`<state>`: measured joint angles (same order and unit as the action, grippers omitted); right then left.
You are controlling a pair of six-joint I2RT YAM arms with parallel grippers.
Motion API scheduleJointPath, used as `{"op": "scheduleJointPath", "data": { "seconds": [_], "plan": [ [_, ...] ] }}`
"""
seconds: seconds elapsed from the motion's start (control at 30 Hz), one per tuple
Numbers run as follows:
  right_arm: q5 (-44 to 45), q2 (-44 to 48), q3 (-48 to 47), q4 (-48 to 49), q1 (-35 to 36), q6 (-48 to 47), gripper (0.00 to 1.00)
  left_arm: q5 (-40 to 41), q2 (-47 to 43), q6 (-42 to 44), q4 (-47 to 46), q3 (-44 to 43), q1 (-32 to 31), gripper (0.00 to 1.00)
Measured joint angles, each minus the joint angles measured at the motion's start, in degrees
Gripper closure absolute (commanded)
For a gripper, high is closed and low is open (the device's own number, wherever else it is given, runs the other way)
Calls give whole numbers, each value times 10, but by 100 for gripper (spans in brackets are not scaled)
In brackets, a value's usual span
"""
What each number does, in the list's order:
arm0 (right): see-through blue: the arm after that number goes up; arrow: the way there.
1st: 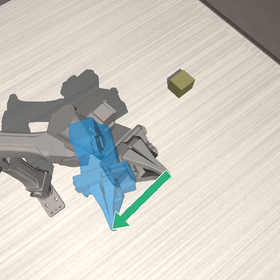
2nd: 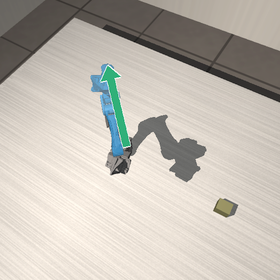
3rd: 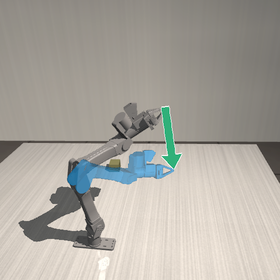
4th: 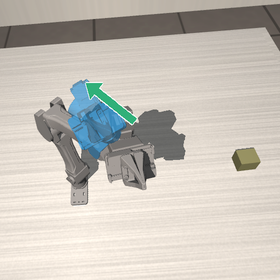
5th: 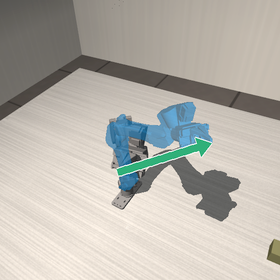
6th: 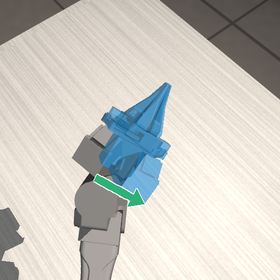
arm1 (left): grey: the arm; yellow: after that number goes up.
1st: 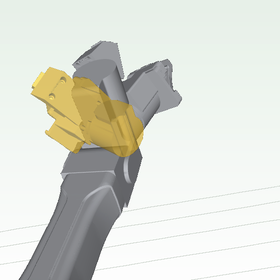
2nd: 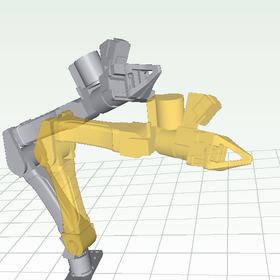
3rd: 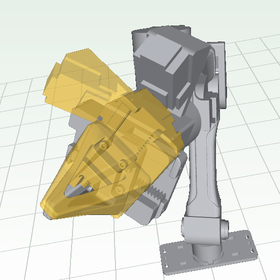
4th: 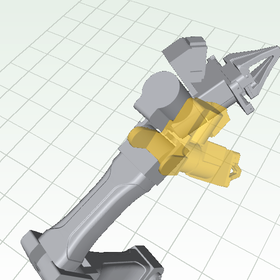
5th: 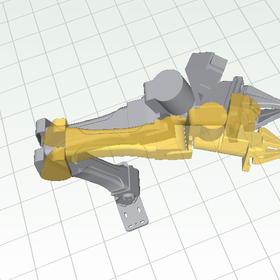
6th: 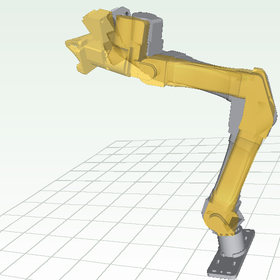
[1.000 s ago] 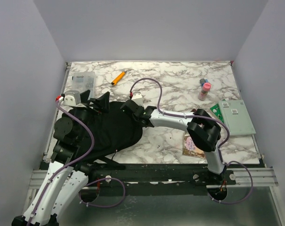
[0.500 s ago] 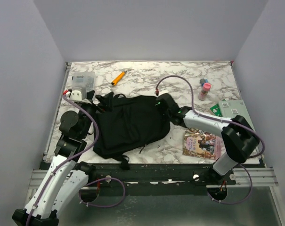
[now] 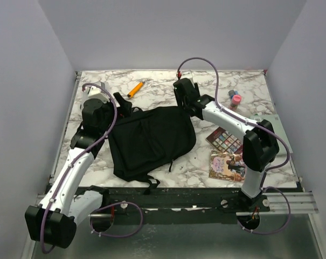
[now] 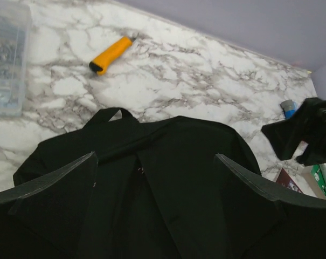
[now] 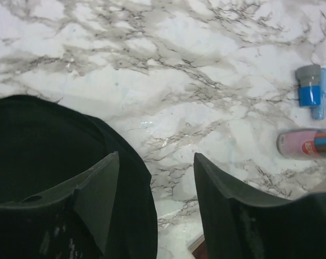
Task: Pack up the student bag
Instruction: Move the student bag to the center of the board, then unzip the student bag at the center of the board.
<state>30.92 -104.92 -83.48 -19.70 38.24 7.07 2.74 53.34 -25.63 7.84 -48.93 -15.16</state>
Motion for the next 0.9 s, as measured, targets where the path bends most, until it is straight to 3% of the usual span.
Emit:
{"op": "scheduleJointPath", "data": {
  "seconds": [0.17, 0.4, 0.53, 0.6, 0.9],
  "plan": [
    [28, 10, -34, -64, 1, 67, 29, -49, 25, -44, 39, -3, 43, 9],
    [-143, 81, 96, 23, 57, 146, 27, -65, 22, -59, 50, -3, 56, 8],
    [-205, 57, 96, 66, 100, 178, 27, -65, 27, -54, 51, -4, 60, 8],
    [-218, 36, 85, 83, 118, 184, 28, -70, 44, -49, 57, -13, 60, 2],
    [-196, -58, 37, 102, 162, 182, 34, -126, 165, -24, 104, -82, 61, 2]
  ]
}}
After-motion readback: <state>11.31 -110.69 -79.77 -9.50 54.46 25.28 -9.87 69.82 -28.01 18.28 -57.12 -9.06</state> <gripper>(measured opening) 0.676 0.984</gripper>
